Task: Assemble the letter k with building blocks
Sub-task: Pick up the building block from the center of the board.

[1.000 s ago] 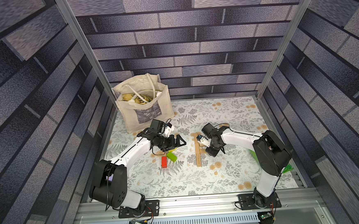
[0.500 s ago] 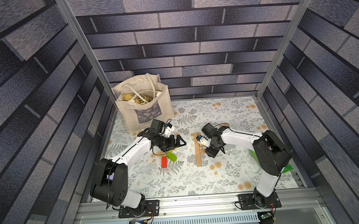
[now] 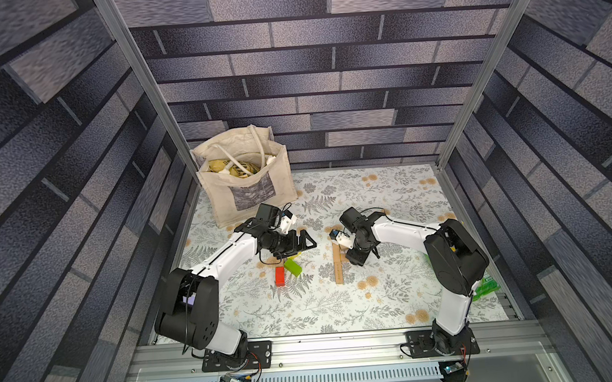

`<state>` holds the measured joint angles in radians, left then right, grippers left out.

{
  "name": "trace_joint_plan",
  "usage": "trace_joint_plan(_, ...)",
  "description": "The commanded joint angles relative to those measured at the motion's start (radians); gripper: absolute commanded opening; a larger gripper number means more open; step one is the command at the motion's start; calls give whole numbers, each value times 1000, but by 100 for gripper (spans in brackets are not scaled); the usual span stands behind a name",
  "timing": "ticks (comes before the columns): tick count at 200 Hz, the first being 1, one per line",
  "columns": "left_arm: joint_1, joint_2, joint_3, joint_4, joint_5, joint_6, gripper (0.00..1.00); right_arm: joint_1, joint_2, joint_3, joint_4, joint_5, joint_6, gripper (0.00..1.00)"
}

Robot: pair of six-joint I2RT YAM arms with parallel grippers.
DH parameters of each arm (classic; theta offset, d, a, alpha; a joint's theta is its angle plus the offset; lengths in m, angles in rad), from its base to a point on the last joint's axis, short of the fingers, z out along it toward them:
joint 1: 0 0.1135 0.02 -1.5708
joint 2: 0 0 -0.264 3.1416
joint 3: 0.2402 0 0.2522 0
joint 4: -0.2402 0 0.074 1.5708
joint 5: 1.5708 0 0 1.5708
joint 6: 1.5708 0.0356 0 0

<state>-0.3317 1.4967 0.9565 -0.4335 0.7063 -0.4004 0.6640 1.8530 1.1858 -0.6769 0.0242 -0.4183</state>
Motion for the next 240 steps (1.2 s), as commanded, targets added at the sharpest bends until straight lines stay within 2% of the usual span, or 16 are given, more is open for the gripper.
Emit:
trace_joint_plan(1,9,9,23,-11,16,30,100,8,13,5,-34,-13,-38,52)
trace_joint_plan(72,13,16,33,-15,18,29,100,8,8,-4,-59,-43,-35,43)
trace_joint_plan(113,15,37,62,-28,34,43,100,6,-55,-48,-85,-15,-18,24)
trace_joint_plan(163,21,109,167,-98,70,94,100,5,-158,-89,-81,-56,25,25)
trace_joint_plan(240,19,66,136,-75,45,72,100,6,-68,-49,-59,-101,4,26)
